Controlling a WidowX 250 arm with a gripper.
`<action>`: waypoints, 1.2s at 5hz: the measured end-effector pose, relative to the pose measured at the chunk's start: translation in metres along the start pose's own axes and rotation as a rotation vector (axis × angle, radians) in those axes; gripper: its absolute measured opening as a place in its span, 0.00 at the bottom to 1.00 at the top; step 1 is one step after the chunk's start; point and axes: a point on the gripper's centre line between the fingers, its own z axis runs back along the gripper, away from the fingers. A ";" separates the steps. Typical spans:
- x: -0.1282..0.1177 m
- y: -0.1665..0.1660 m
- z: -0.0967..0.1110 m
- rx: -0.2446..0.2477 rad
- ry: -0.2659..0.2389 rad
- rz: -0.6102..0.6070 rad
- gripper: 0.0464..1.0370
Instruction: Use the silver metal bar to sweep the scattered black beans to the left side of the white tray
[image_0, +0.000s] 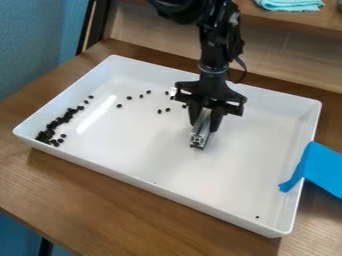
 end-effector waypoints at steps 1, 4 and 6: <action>0.007 -0.002 -0.006 0.008 -0.001 0.007 0.35; 0.025 0.028 -0.015 0.003 0.003 0.035 0.35; 0.024 0.071 -0.019 -0.001 0.014 0.069 0.35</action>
